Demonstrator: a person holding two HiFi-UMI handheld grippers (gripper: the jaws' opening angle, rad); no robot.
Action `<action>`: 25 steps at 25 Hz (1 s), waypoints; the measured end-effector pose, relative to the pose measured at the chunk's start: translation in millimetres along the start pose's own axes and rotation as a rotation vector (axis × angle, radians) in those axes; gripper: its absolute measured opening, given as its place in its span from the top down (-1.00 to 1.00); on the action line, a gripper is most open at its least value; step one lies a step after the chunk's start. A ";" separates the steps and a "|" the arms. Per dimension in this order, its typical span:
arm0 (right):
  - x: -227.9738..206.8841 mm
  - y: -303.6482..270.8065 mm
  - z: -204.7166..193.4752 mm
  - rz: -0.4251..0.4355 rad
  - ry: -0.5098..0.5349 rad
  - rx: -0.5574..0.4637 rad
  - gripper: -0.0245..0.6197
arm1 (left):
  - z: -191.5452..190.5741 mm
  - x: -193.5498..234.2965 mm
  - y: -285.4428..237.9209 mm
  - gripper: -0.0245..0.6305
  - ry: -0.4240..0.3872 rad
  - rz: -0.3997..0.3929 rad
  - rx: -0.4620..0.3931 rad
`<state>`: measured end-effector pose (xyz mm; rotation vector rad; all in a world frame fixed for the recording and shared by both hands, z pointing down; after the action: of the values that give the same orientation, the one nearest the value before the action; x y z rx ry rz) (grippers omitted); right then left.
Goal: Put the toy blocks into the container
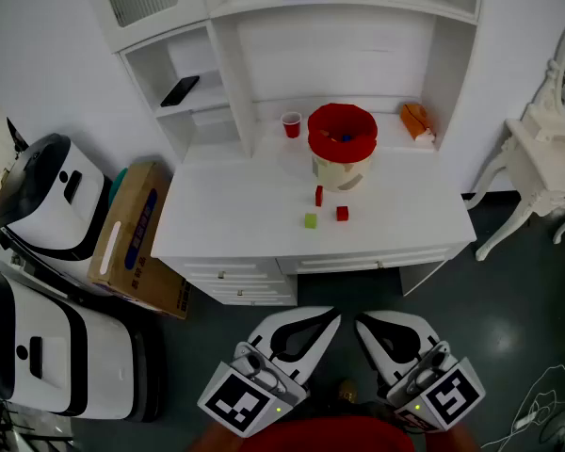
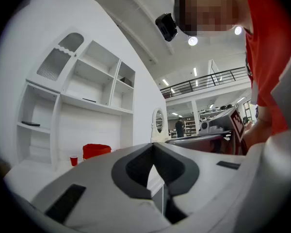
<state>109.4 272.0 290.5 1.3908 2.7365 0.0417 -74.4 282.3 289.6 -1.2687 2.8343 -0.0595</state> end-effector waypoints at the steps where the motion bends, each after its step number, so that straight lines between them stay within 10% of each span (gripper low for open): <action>1: 0.3 0.2 0.0 0.000 0.001 0.000 0.90 | -0.3 -0.4 0.4 0.87 -0.001 -0.002 0.001; 25: 12.5 -28.4 -1.9 -0.023 -0.014 -0.019 0.88 | -7.8 31.1 16.2 0.86 0.013 0.016 -0.023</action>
<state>79.0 265.4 290.2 1.3503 2.7330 0.0558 -107.6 270.0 296.1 -1.2537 2.8638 -0.0348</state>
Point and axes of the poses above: the fingertips, and each gripper's own axes: y backward along the fingers, x to its left, z out of its top, the point moved 10 cm from there along y, backward along the fingers
